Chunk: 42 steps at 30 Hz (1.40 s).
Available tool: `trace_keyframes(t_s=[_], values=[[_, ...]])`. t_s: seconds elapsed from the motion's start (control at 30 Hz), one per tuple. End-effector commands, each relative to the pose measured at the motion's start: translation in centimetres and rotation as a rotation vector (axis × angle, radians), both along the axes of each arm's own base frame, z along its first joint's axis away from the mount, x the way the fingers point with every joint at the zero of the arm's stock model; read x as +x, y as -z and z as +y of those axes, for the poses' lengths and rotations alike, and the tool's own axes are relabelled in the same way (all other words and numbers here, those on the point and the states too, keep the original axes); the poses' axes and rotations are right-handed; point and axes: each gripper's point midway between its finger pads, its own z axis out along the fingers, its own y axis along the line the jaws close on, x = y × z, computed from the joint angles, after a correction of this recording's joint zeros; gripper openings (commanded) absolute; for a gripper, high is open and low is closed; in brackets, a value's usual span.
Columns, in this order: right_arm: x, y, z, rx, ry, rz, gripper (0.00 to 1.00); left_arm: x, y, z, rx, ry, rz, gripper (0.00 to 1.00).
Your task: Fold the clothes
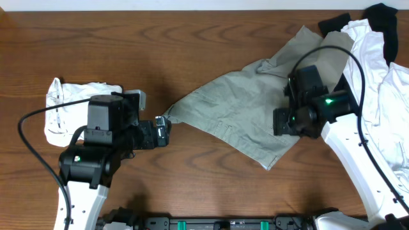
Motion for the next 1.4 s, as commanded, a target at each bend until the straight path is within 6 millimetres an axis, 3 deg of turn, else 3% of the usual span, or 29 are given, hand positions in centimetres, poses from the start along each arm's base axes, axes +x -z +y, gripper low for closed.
trace_keyframes(t_s=[0.0, 0.17, 0.33, 0.57, 0.63, 0.67, 0.7, 0.73, 0.87, 1.0, 1.17, 1.37], values=[[-1.8, 2.5, 0.1, 0.029, 0.033, 0.083, 0.67, 0.4, -0.5, 0.0, -0.003, -0.003, -0.008, 0.98], [-4.1, 6.3, 2.2, 0.143, 0.0, 0.145, 0.68, 0.5, -0.5, 0.0, -0.004, -0.003, -0.014, 0.98], [-6.3, 9.7, 2.0, 0.153, 0.033, 0.185, 0.68, 0.5, -0.5, 0.0, -0.004, -0.003, -0.014, 0.98], [-5.9, 11.9, 2.3, 0.185, 0.051, 0.122, 0.65, 0.5, -0.5, 0.0, -0.004, -0.003, -0.014, 0.98], [-5.5, 12.1, 2.5, 0.197, 0.064, 0.098, 0.49, 0.5, -0.5, 0.0, -0.004, -0.003, -0.014, 0.98], [-5.3, 12.1, 2.5, 0.203, 0.077, 0.092, 0.33, 0.4, -0.5, 0.0, -0.004, -0.003, -0.012, 0.98], [-5.2, 12.0, 2.8, 0.219, 0.079, 0.089, 0.1, 0.4, -0.5, 0.0, -0.003, -0.003, -0.01, 0.98], [-5.1, 11.9, 3.3, 0.244, 0.071, 0.088, 0.01, 0.4, -0.5, 0.0, -0.003, -0.003, -0.008, 0.98], [-5.1, 10.8, 6.4, 0.393, -0.001, 0.091, 0.01, 0.3, -0.4, 0.0, -0.003, -0.004, -0.003, 0.99], [-5.6, 10.6, 7.6, 0.409, -0.05, 0.094, 0.01, 0.2, 0.1, 0.0, -0.004, -0.005, 0.009, 0.81], [-6.5, 10.1, 9.3, 0.461, -0.12, 0.11, 0.01, 0.8, 1.7, -0.1, -0.006, -0.017, 0.055, 0.33], [-8.2, 8.4, 13.0, 0.618, -0.196, 0.164, 0.01, 2.8, 4.8, -0.3, 0.007, -0.017, 0.138, 0.3]])
